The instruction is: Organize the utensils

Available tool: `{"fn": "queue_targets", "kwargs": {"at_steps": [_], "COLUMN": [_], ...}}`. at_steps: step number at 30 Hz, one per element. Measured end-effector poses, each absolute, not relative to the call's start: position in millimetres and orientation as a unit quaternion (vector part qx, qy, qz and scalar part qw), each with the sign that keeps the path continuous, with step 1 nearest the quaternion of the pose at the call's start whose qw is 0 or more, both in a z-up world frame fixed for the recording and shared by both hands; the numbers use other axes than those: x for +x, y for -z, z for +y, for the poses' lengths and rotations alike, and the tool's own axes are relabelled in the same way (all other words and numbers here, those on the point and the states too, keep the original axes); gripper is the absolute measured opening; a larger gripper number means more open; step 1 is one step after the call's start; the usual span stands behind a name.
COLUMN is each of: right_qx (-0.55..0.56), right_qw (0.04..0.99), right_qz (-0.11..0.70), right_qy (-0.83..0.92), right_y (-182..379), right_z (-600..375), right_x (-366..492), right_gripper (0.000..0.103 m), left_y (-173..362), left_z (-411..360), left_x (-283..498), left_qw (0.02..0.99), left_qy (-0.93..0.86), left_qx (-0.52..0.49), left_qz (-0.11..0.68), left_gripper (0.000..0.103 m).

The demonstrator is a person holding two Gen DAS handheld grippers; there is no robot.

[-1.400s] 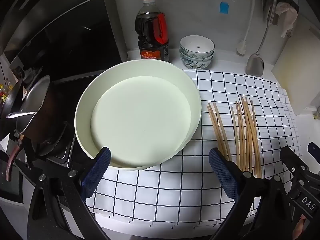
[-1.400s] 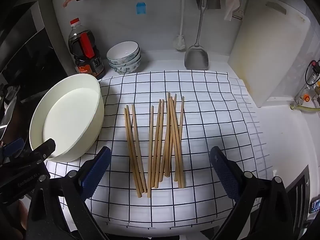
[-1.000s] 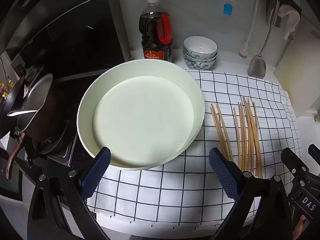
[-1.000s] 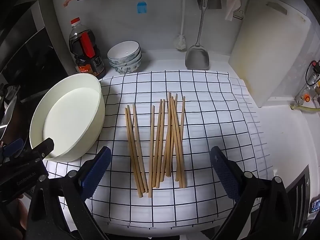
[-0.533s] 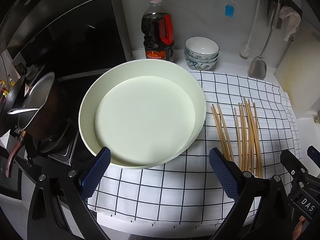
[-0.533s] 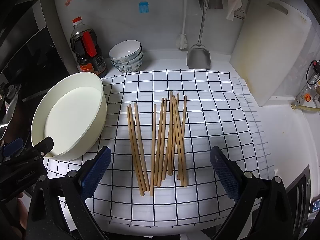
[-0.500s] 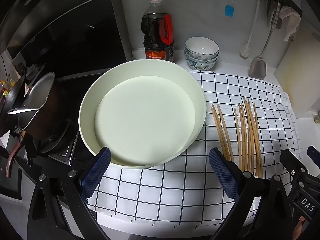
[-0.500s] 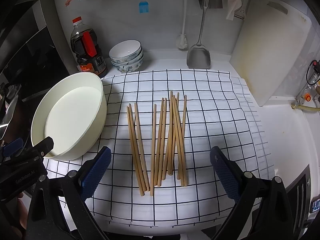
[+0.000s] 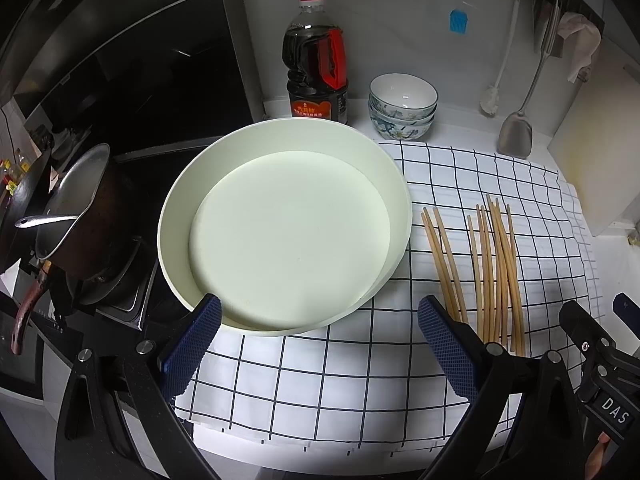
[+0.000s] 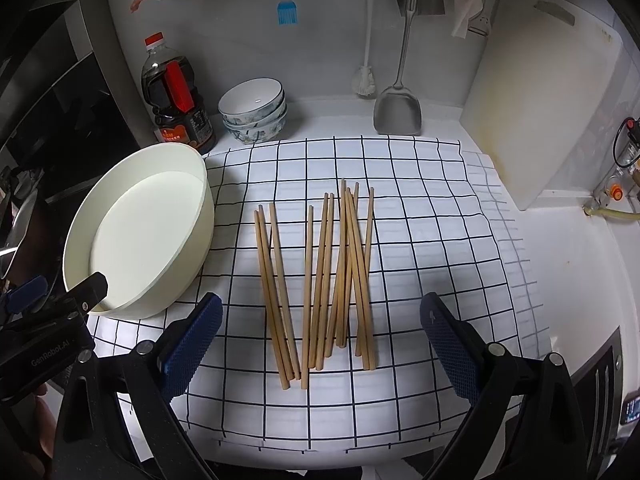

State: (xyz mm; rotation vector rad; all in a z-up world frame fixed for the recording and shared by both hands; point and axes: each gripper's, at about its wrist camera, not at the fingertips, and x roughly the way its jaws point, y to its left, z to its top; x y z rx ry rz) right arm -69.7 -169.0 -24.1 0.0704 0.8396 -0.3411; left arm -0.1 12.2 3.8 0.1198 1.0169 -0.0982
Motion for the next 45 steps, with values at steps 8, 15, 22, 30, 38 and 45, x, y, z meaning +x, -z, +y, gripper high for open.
{"fn": "queue_targets", "kwargs": {"at_steps": [8, 15, 22, 30, 38, 45], "right_qx": [0.034, 0.034, 0.034, 0.035, 0.037, 0.036], "right_qw": [0.898, 0.898, 0.898, 0.898, 0.898, 0.898], "right_qz": [0.406, 0.406, 0.406, 0.407, 0.407, 0.409], "right_qy": [0.164, 0.164, 0.164, 0.164, 0.162, 0.159], "right_y": [24.1, 24.1, 24.7, 24.3, 26.3, 27.2], "right_z": [-169.0, -169.0, -169.6, -169.7, -169.8, -169.2], "right_x": [-69.7, -69.6, -69.6, -69.2, -68.8, -66.8], "right_gripper": [0.095, 0.095, 0.095, 0.095, 0.095, 0.095], "left_y": [-3.9, -3.5, -3.3, -3.4, -3.2, -2.9], "left_z": [12.3, 11.6, 12.2, 12.4, 12.8, 12.3], "left_x": [-0.6, -1.0, -1.5, -1.9, -2.5, -2.4], "left_qw": [0.871, 0.871, 0.871, 0.871, 0.871, 0.871], "left_qy": [0.047, 0.046, 0.046, 0.046, 0.046, 0.046], "left_qx": [0.057, 0.057, 0.057, 0.057, 0.057, 0.057], "left_qz": [0.486, 0.486, 0.486, 0.486, 0.486, 0.486], "left_gripper": [0.097, 0.097, 0.097, 0.097, 0.097, 0.097]}}
